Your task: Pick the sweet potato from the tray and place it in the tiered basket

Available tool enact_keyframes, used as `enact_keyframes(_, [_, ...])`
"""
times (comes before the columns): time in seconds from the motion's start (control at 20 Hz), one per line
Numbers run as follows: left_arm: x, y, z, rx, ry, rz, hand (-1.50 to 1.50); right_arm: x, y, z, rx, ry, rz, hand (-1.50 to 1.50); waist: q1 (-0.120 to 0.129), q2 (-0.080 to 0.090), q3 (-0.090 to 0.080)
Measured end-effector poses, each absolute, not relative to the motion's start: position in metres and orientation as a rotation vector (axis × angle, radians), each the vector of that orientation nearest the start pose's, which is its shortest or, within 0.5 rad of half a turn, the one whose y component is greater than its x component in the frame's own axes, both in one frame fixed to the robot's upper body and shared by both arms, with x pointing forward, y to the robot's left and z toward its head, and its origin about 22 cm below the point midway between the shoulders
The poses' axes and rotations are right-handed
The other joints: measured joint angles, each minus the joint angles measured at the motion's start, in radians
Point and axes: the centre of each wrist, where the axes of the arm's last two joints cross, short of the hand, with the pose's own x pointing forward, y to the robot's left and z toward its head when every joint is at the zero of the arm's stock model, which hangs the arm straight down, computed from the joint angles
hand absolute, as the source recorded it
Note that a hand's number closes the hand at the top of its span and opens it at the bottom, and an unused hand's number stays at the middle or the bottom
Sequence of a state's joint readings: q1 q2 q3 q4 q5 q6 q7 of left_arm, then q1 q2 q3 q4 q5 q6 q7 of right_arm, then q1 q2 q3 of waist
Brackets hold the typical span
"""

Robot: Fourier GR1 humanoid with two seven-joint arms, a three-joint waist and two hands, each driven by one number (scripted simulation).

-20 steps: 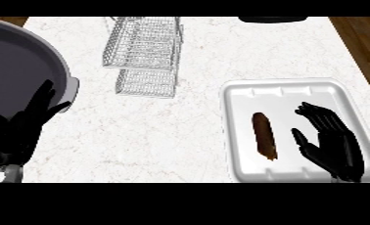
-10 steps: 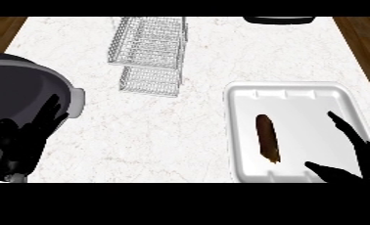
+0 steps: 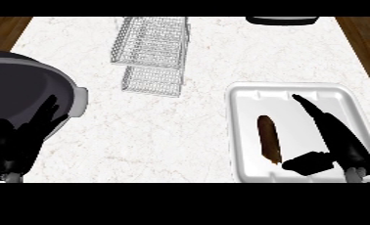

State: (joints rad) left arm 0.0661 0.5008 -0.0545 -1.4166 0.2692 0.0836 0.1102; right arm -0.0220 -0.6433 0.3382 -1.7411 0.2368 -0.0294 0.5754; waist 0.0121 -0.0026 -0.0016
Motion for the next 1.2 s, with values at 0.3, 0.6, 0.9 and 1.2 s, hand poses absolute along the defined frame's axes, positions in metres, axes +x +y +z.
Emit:
enact_keyframes(0.3, [0.222,0.357,-0.009,0.282,-1.237,-0.071,0.0,0.25,-0.231,0.095,-0.562,-0.897,0.785,-1.5,-0.001,-0.002,0.005])
enact_keyframes(0.6, [0.221,0.36,-0.005,0.267,-1.222,-0.065,0.0,0.254,-0.221,0.107,-0.568,-0.814,0.819,-1.5,-0.007,-0.001,0.004])
enact_keyframes(0.9, [0.219,0.359,-0.01,0.289,-1.236,-0.064,0.0,0.251,-0.238,0.112,-0.599,-0.772,0.796,-1.5,-0.012,-0.003,0.008])
enact_keyframes(1.2, [0.218,0.36,-0.012,0.29,-1.241,-0.07,0.0,0.242,-0.249,0.1,-0.562,-0.732,0.786,-1.5,-0.013,-0.003,0.008])
